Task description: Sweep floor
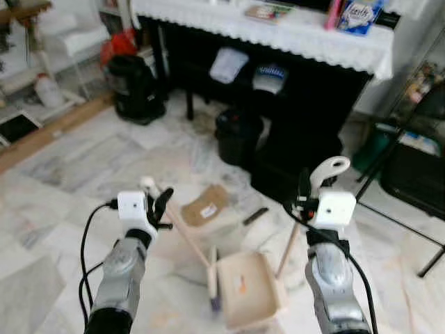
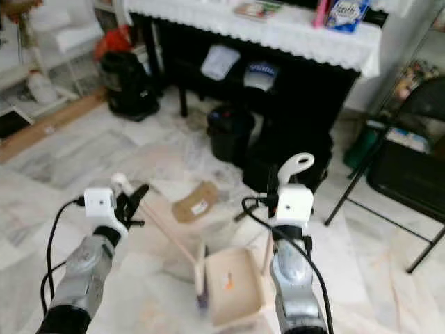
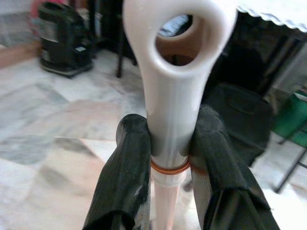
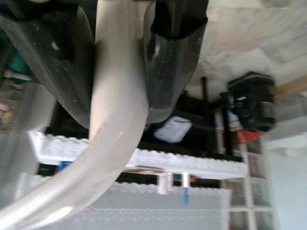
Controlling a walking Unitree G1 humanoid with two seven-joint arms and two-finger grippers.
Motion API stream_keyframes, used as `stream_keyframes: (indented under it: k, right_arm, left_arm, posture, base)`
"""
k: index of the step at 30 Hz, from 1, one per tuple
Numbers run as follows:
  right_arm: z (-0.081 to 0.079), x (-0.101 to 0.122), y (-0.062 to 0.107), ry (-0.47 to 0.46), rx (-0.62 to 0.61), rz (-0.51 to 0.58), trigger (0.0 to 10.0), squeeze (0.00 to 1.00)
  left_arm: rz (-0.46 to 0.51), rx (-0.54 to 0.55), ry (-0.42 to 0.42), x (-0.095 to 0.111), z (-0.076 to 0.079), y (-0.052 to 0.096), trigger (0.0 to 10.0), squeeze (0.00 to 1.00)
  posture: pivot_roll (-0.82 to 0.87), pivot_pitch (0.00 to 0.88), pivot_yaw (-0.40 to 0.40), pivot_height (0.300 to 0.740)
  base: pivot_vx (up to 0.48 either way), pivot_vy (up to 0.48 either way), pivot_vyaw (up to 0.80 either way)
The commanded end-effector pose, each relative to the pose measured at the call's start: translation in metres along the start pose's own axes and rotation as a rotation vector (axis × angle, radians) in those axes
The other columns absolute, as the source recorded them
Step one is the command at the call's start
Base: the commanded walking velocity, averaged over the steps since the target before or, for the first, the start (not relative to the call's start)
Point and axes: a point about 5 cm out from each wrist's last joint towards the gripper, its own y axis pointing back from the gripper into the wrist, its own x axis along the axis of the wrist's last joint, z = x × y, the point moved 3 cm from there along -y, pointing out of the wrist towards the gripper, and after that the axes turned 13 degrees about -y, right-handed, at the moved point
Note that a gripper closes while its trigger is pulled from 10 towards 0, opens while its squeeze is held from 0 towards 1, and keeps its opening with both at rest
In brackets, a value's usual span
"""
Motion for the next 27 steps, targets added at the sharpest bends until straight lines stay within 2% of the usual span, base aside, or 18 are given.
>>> stream_keyframes:
  k: [1, 6, 9, 12, 14, 20, 23, 27]
  right_arm:
    - [0.003, 0.008, -0.003, -0.018, -0.014, 0.038, 10.0, 0.00]
    - [0.003, 0.008, -0.003, -0.017, -0.016, 0.036, 10.0, 0.00]
    - [0.003, 0.008, -0.002, -0.006, -0.010, 0.043, 10.0, 0.00]
    - [0.005, 0.004, 0.000, 0.013, -0.011, 0.032, 10.0, 0.00]
    - [0.019, -0.006, 0.006, 0.043, -0.056, 0.001, 10.0, 0.00]
    - [0.027, -0.016, 0.015, 0.067, -0.070, -0.029, 10.0, 0.00]
    - [0.037, -0.027, 0.027, 0.088, -0.098, -0.066, 10.0, 0.00]
    - [0.040, -0.030, 0.030, 0.092, -0.106, -0.075, 10.0, 0.00]
  left_arm:
    - [0.045, -0.008, 0.003, 0.010, 0.004, -0.003, 10.0, 0.00]
    - [0.047, -0.005, 0.004, 0.011, 0.003, -0.004, 10.0, 0.00]
    - [0.049, 0.009, -0.001, 0.011, 0.001, -0.003, 10.0, 0.00]
    - [0.077, 0.081, -0.047, 0.014, -0.009, 0.000, 10.0, 0.01]
    - [0.134, 0.147, -0.135, 0.025, -0.018, 0.004, 10.0, 0.01]
    - [0.149, 0.183, -0.187, 0.025, -0.024, 0.010, 10.0, 0.01]
    - [0.137, 0.227, -0.211, 0.017, -0.031, 0.018, 10.0, 0.02]
    - [0.125, 0.242, -0.215, 0.012, -0.033, 0.021, 10.0, 0.02]
  posture:
    - [-0.02, 0.087, -0.008, 0.740]
    - [-0.02, 0.090, -0.007, 0.740]
    - [-0.02, 0.091, -0.008, 0.740]
    - [-0.03, 0.092, -0.008, 0.740]
    - [-0.02, 0.094, -0.012, 0.740]
    - [-0.03, 0.094, -0.011, 0.740]
    - [-0.03, 0.096, -0.011, 0.740]
    - [-0.03, 0.099, -0.013, 0.740]
  base:
    - [0.000, 0.289, -0.57]
    - [0.000, 0.286, -0.73]
    - [0.000, 0.285, 0.00]
    - [0.000, 0.281, 0.00]
    - [0.000, 0.285, 0.00]
    - [0.000, 0.281, 0.00]
    - [0.000, 0.284, 0.00]
    - [0.000, 0.283, 0.00]
